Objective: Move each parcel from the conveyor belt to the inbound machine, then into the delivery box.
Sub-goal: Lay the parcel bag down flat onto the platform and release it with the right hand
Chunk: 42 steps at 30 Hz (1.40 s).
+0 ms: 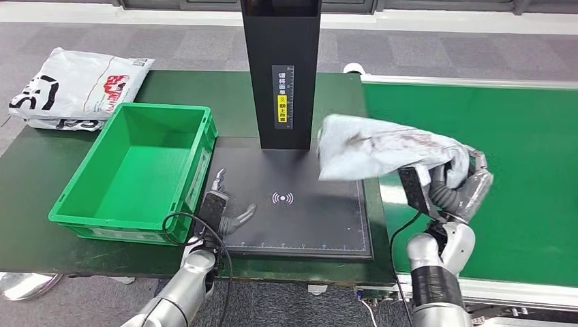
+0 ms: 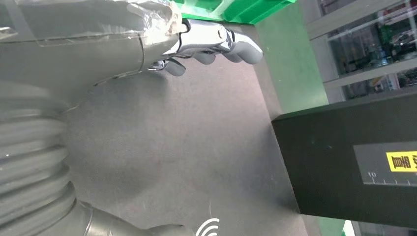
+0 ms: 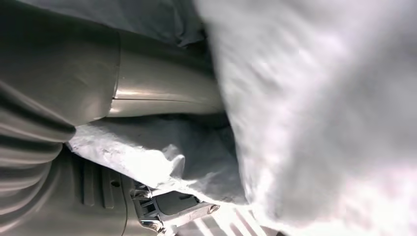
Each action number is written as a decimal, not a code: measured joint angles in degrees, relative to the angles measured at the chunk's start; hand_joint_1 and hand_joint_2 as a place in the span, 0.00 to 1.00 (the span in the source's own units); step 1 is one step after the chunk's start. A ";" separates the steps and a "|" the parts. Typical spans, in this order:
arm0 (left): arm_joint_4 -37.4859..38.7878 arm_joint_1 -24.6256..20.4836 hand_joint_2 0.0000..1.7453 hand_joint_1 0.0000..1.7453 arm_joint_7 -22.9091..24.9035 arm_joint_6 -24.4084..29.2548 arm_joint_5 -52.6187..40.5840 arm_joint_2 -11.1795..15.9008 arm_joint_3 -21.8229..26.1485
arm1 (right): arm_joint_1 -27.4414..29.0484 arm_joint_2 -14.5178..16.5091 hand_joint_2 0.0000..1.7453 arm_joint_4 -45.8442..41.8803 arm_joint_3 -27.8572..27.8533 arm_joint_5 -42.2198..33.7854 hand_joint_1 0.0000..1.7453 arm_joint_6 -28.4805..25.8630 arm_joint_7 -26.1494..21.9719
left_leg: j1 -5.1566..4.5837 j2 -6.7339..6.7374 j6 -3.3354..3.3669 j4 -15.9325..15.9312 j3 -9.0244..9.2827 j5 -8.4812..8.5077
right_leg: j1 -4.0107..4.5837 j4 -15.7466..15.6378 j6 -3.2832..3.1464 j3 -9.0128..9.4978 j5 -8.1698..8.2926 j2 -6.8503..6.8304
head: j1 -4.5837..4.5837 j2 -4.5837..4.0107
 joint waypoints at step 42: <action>-4.08 0.92 1.00 0.00 1.82 -1.30 1.45 -0.03 -0.02 | 4.78 -5.32 1.00 -0.51 43.77 -5.71 0.00 17.36 22.15 | 0.00 0.19 -0.05 0.01 0.03 0.03 | 0.00 -0.01 -0.02 -0.12 0.03 0.14 | -0.02 0.00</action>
